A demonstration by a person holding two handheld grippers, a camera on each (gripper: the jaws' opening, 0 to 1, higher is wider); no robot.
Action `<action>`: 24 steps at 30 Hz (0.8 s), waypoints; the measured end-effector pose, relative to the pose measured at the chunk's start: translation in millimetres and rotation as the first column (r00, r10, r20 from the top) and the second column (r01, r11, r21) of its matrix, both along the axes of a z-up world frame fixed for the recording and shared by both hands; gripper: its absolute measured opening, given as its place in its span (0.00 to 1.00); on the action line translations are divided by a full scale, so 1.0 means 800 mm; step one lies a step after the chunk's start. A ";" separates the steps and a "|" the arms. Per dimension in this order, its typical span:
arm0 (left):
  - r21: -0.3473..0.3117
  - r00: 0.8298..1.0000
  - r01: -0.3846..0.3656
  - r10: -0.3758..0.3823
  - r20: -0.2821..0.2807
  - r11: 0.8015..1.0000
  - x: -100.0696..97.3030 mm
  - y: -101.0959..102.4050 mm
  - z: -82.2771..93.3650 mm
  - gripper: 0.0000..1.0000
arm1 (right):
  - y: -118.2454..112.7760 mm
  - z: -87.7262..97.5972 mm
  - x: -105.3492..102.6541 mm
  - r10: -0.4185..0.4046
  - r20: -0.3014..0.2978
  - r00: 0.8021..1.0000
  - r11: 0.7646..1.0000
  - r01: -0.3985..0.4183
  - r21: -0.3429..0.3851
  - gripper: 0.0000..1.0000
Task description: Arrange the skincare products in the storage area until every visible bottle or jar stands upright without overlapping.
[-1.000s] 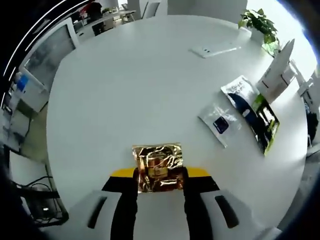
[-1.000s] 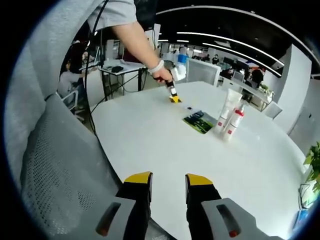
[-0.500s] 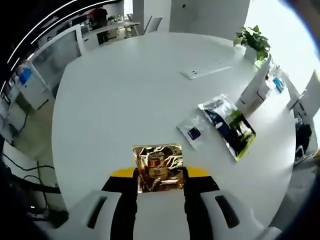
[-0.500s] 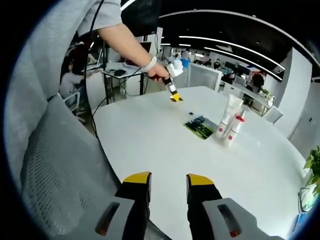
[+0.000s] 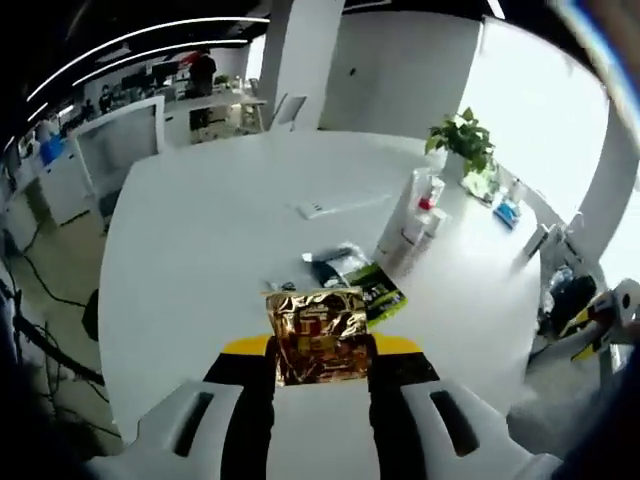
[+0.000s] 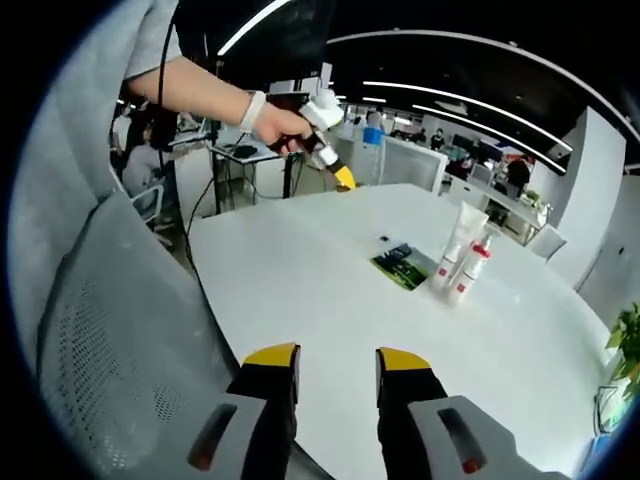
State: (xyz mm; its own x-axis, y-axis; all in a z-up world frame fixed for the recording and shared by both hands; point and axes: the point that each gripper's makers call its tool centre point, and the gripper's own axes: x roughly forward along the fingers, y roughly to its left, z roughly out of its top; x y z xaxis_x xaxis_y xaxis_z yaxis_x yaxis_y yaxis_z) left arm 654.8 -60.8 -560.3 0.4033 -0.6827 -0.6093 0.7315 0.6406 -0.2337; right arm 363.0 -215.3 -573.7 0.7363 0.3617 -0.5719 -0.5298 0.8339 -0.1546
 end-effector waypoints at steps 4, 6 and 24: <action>-0.086 0.999 -0.030 0.031 0.016 0.996 -0.039 -0.001 0.029 0.33 | 0.006 0.000 -0.002 0.020 -0.004 1.000 1.000 -0.020 0.004 0.27; -0.094 0.999 -0.019 0.021 0.024 0.995 -0.057 0.001 0.035 0.33 | 0.008 0.000 -0.002 0.028 -0.002 1.000 1.000 -0.028 0.005 0.28; -0.222 1.000 0.003 0.003 0.024 0.975 -0.237 -0.014 0.037 0.33 | 0.029 0.009 -0.006 0.067 0.016 0.998 0.997 -0.068 0.041 0.32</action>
